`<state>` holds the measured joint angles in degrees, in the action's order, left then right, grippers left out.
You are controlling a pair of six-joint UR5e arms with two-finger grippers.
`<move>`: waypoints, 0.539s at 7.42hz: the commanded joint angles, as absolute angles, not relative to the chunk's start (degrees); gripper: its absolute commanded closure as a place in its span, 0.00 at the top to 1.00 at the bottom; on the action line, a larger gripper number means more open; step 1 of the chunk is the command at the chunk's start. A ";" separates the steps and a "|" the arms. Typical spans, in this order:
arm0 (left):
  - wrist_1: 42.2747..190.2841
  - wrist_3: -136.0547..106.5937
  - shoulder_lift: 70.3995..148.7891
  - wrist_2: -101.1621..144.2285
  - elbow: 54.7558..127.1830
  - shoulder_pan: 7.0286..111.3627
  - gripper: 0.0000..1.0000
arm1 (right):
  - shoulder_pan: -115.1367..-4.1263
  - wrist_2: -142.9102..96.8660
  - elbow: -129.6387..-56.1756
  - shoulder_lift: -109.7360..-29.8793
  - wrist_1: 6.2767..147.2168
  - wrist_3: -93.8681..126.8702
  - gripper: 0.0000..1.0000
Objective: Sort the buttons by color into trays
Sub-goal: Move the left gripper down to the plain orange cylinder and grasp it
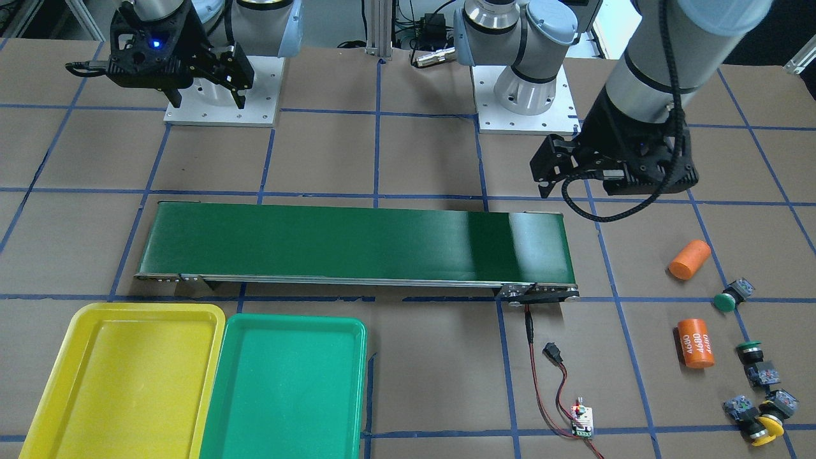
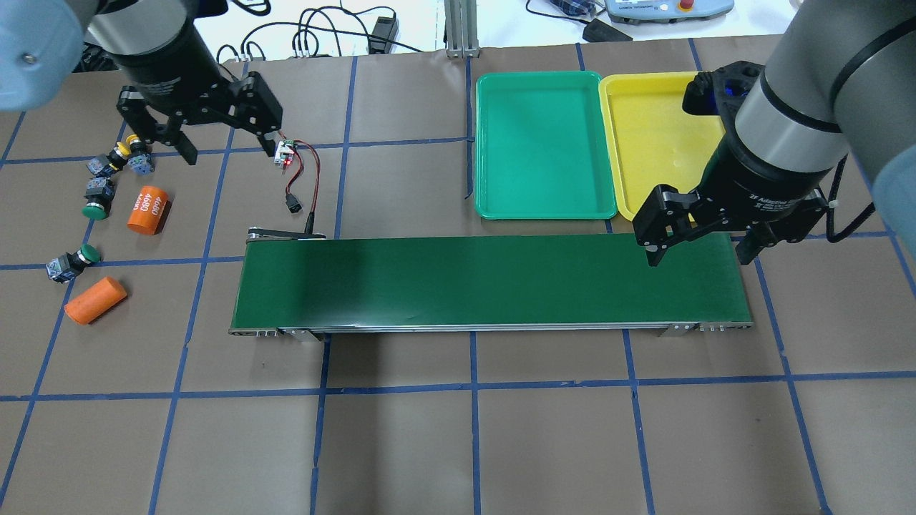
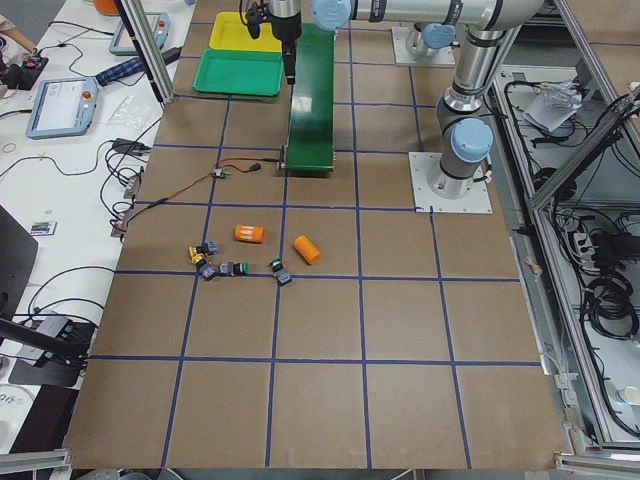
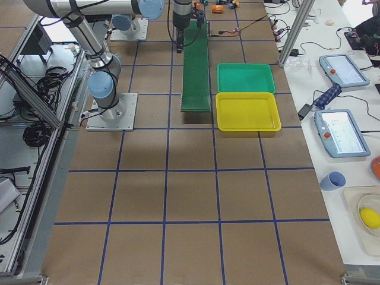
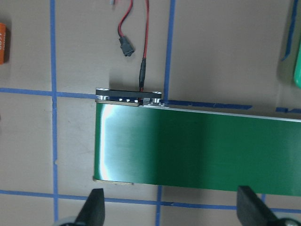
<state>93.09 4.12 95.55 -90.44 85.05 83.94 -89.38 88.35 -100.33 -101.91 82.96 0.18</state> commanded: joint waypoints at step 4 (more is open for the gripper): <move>75.52 51.71 98.34 -90.09 101.30 55.51 1.00 | -89.38 88.50 -100.99 -102.04 82.97 0.09 1.00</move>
<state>79.46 42.33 97.29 -90.25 97.22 61.86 -89.38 88.46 -100.81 -101.94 82.98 0.13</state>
